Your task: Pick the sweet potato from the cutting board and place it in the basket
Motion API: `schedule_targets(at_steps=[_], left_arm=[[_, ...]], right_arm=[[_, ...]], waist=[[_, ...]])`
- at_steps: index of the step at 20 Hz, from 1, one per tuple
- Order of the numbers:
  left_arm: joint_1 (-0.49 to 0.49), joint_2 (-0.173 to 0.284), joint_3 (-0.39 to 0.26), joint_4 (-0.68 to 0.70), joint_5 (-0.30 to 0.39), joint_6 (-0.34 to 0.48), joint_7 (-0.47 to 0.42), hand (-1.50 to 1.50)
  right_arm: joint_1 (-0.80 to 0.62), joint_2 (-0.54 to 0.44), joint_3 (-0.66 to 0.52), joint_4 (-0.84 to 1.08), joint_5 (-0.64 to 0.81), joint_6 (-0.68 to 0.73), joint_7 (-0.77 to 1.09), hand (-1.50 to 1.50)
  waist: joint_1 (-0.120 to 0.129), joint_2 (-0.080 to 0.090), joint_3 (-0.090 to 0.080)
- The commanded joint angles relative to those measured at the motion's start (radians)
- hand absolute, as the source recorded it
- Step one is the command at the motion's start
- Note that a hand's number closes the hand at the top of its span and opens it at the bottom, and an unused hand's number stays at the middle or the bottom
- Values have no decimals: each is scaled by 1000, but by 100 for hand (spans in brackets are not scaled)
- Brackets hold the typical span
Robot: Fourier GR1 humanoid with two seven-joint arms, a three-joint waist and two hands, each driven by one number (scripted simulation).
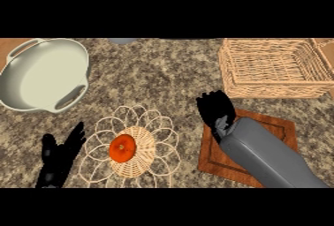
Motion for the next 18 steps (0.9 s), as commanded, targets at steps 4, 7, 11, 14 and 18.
schedule_targets(at_steps=[4, 7, 11, 14, 18], left_arm=[[-23, -62, -10, 96, -39, 14, -2, 0], [4, -16, 27, 30, -6, -31, 36, 0], [55, -14, 31, -7, -6, -42, 33, 0], [-20, -16, 46, -12, -18, -11, 106, 0], [65, -29, 51, 37, -31, -55, -30, 0]], right_arm=[[4, 30, -22, 96, 93, -52, -121, -150], [32, 32, -32, 108, 127, -54, -145, -150], [80, 29, -24, 62, 163, 3, -97, -150], [46, 23, -53, 113, 177, 48, -100, -150], [110, 26, -38, 164, 253, -59, -159, -150]], waist=[[0, 6, -7], [1, 4, -7], [-1, 2, -7], [-2, 4, -7], [0, 4, -7]])
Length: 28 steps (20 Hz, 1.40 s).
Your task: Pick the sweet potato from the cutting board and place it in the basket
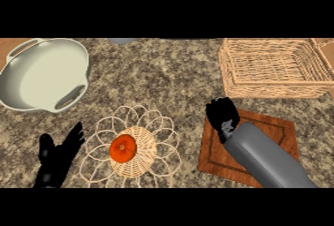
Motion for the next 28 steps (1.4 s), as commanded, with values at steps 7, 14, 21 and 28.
schedule_targets(at_steps=[7, 14, 21, 28], left_arm=[[2, -13, 31, 40, -15, -34, 18, 0], [-8, -17, 49, 94, -31, -51, -14, 0], [12, -6, 62, 21, -14, -77, 39, 0], [39, -32, 57, 62, -52, -39, -20, 0]], right_arm=[[43, 22, -31, 39, 118, -48, -99, -150], [13, -13, -62, 118, 166, -63, -199, 150], [57, -32, 28, 96, 273, -147, -298, 150], [168, 239, -157, 0, 175, -355, -61, 150]], waist=[[-1, 3, -6], [0, 5, -6], [0, 3, -6], [-27, -2, -5]])
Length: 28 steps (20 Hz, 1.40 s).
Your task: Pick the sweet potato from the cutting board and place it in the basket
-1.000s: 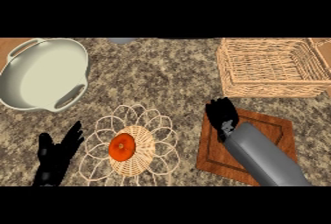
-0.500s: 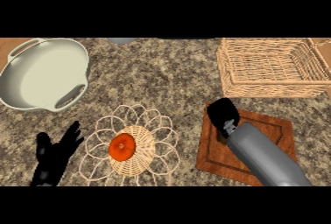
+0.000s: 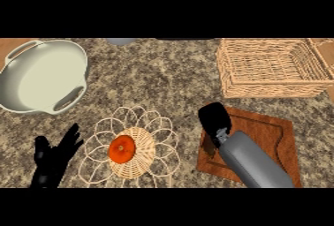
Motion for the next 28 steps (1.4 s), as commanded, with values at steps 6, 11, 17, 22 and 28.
schedule_targets(at_steps=[6, 11, 17, 22, 28], left_arm=[[37, 25, 20, 22, 13, -39, 19, 0], [19, -9, -8, -19, -4, -3, 76, 0], [36, -26, -15, -9, -16, 9, 49, 0], [-29, -20, 7, 64, -18, -2, 27, 0], [9, -31, -11, -9, -36, 10, 76, 0]], right_arm=[[157, 174, 21, -156, -35, -308, 243, 150], [139, 176, -34, -296, -124, -456, 268, 150], [108, 176, -158, -612, -347, -711, 257, 150], [-1, 175, -285, -764, -310, -631, 389, 150], [-167, 127, -419, -850, -273, -456, 618, 150]], waist=[[10, 9, -6], [5, 9, -5], [-8, 3, -4], [-12, 9, -7], [3, 8, -7]])
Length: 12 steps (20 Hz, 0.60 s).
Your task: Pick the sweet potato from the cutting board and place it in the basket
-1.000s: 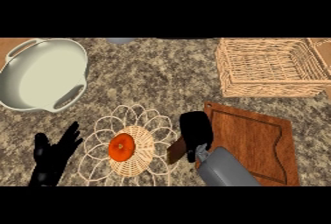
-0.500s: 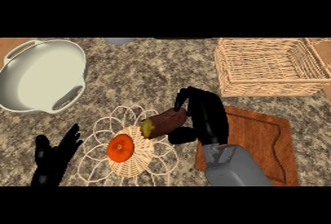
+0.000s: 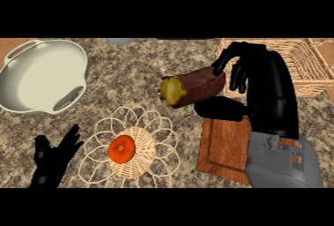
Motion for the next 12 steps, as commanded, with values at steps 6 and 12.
schedule_targets(at_steps=[6, 12], left_arm=[[-1, -3, 12, 28, -1, -16, 23, 0], [-3, -23, 3, 81, -15, -31, -33, 0]], right_arm=[[-295, -122, -280, 99, -74, 118, 107, 150], [-283, -258, -419, 284, -187, 131, -71, 150]], waist=[[11, 7, -7], [11, 10, -6]])
